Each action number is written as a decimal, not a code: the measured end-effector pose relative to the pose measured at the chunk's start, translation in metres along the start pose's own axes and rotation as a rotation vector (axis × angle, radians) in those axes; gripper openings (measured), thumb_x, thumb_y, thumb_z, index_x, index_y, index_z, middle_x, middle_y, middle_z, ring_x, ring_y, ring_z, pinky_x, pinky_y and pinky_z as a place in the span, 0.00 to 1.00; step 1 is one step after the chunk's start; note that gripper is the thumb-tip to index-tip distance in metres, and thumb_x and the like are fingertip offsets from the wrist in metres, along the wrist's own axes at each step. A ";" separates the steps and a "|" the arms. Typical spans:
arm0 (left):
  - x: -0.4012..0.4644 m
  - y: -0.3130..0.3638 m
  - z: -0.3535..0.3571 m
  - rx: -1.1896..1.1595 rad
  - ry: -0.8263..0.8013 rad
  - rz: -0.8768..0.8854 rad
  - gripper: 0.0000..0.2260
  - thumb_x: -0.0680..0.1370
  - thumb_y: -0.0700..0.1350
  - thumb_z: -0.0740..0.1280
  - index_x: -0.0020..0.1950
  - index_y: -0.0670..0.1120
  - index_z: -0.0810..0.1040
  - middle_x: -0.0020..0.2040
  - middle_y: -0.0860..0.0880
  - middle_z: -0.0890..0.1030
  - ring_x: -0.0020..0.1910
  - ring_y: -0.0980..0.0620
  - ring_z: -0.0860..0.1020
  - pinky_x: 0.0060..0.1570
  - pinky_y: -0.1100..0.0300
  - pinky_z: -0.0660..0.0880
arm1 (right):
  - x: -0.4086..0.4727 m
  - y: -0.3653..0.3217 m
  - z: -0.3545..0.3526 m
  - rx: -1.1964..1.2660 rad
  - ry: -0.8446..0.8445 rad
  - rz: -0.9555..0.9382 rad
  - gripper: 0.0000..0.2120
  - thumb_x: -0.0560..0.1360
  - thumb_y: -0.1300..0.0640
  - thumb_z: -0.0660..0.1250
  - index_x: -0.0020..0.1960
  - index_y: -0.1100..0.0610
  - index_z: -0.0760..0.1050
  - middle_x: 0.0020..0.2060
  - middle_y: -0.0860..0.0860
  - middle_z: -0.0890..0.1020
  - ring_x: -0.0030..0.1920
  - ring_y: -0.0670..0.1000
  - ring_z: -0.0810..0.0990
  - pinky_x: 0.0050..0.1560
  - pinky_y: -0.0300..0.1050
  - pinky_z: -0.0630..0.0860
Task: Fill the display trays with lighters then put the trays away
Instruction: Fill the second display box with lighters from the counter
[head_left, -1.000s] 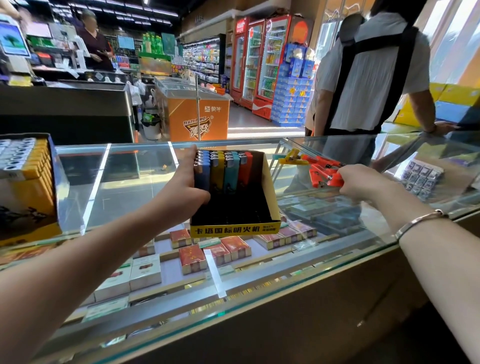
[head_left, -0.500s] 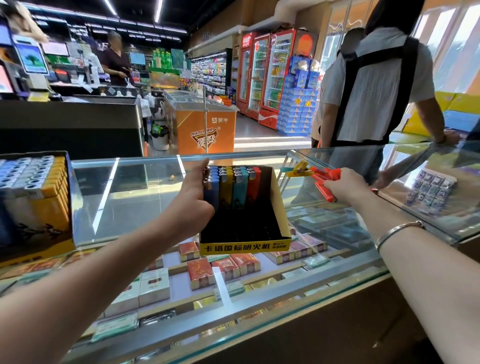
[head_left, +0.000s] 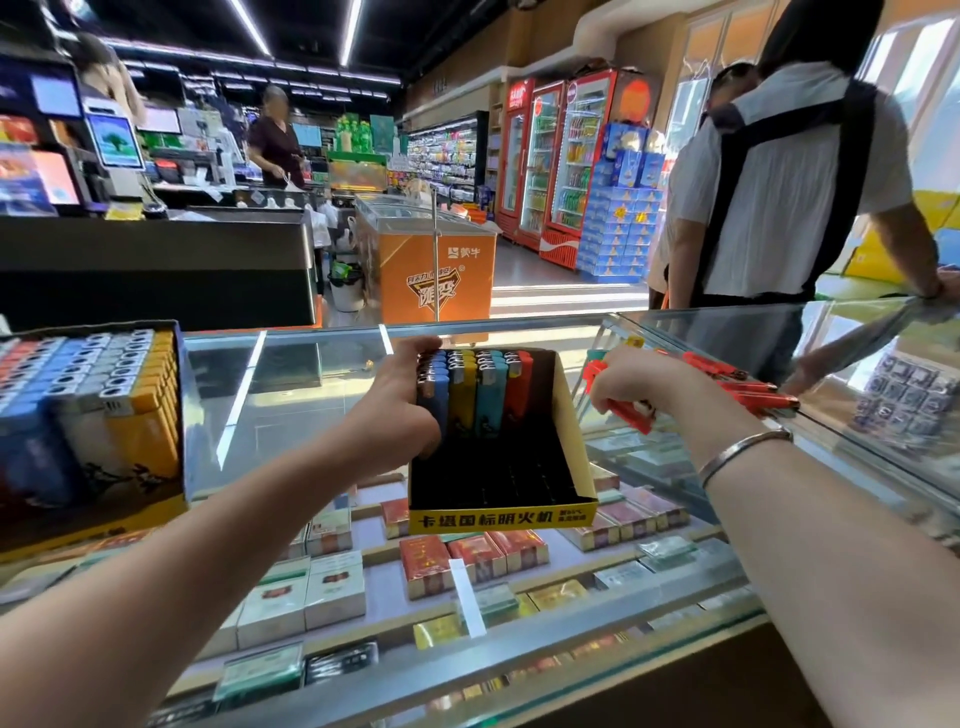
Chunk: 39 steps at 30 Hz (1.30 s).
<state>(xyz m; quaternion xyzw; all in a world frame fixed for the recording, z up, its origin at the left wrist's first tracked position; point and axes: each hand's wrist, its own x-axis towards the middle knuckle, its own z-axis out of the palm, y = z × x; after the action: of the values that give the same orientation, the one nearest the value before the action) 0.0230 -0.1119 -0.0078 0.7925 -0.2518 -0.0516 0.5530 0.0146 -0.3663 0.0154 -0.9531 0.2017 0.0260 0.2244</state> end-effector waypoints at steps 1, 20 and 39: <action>0.000 0.002 -0.003 0.026 -0.006 -0.014 0.38 0.64 0.21 0.58 0.66 0.52 0.61 0.56 0.46 0.65 0.44 0.55 0.69 0.27 0.73 0.71 | 0.002 -0.004 0.002 0.119 -0.009 -0.005 0.07 0.68 0.66 0.66 0.45 0.62 0.71 0.35 0.56 0.77 0.32 0.51 0.76 0.27 0.39 0.70; -0.005 0.014 -0.042 0.192 -0.098 0.036 0.29 0.62 0.65 0.66 0.61 0.58 0.71 0.64 0.56 0.67 0.62 0.57 0.69 0.59 0.62 0.67 | -0.031 -0.053 0.006 1.406 0.003 -0.501 0.08 0.69 0.65 0.68 0.40 0.57 0.69 0.28 0.53 0.79 0.26 0.52 0.79 0.23 0.38 0.71; -0.011 0.028 -0.023 0.209 0.406 0.508 0.13 0.71 0.38 0.71 0.50 0.55 0.77 0.43 0.58 0.81 0.40 0.62 0.80 0.41 0.72 0.75 | -0.040 -0.063 0.015 1.223 0.243 -0.470 0.06 0.73 0.64 0.65 0.39 0.55 0.71 0.28 0.52 0.79 0.24 0.49 0.76 0.25 0.40 0.72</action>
<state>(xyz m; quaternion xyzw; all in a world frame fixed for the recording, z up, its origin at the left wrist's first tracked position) 0.0128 -0.0943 0.0241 0.7511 -0.3297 0.2727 0.5027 0.0038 -0.2933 0.0339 -0.6690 -0.0093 -0.2503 0.6998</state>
